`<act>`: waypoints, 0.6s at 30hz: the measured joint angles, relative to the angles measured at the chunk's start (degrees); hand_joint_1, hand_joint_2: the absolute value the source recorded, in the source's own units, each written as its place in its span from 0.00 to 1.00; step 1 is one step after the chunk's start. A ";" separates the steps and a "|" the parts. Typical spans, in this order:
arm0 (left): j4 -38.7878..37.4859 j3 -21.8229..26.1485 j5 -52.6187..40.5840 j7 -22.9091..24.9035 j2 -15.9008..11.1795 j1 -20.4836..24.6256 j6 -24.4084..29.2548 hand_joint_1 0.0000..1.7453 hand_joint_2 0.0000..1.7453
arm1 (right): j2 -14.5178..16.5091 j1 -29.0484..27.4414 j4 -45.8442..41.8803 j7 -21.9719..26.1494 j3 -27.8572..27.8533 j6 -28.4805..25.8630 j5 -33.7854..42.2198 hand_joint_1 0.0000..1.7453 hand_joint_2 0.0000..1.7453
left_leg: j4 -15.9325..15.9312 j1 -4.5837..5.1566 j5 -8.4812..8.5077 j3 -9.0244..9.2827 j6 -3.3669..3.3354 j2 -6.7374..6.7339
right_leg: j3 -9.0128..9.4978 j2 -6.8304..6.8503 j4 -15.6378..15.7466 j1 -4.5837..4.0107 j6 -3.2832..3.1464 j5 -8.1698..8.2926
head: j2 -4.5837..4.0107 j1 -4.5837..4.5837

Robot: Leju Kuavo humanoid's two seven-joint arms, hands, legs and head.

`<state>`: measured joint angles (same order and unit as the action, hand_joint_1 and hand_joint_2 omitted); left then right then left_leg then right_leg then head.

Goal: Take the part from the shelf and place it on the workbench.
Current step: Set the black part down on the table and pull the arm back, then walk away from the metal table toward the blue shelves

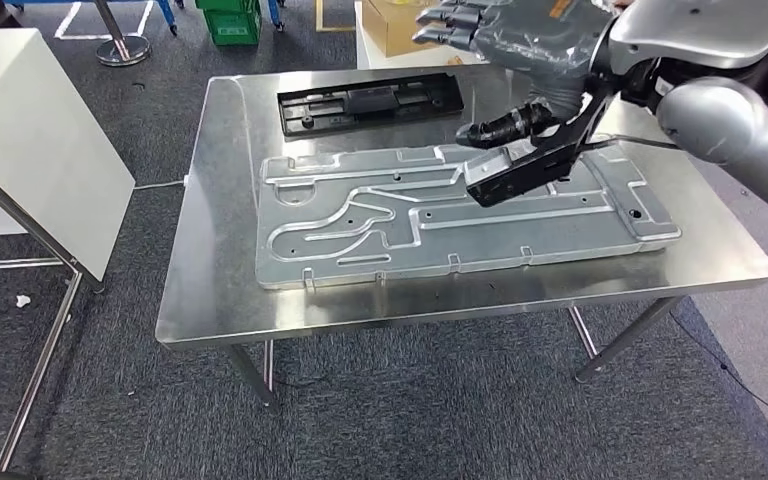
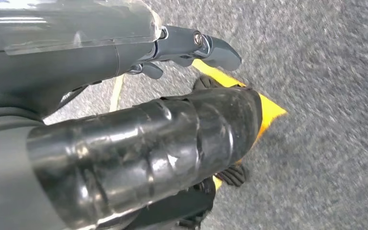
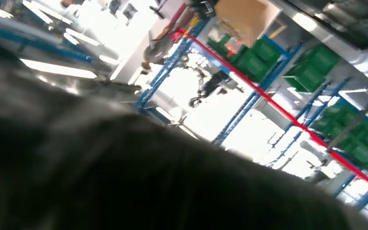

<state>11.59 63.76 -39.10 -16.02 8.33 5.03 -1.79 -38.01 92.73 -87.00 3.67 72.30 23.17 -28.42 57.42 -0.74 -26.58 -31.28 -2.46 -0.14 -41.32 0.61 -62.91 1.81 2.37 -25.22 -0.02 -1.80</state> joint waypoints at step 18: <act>-0.01 0.23 -0.02 0.32 0.27 -0.17 -0.06 0.00 0.00 | -0.63 -0.04 -0.23 0.00 0.28 -0.46 0.31 0.00 0.00 | 14.20 0.27 -4.88 -11.28 2.77 0.22 | 7.21 0.27 5.56 -0.97 -3.96 0.75 | 0.00 -0.04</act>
<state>11.58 64.00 -39.12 -15.70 8.61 4.86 -1.85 -38.65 92.69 -87.23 3.68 72.58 22.71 -28.11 71.62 -0.47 -31.46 -42.56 0.31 0.08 -34.11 0.89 -57.34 0.84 -1.59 -24.47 -0.02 -1.84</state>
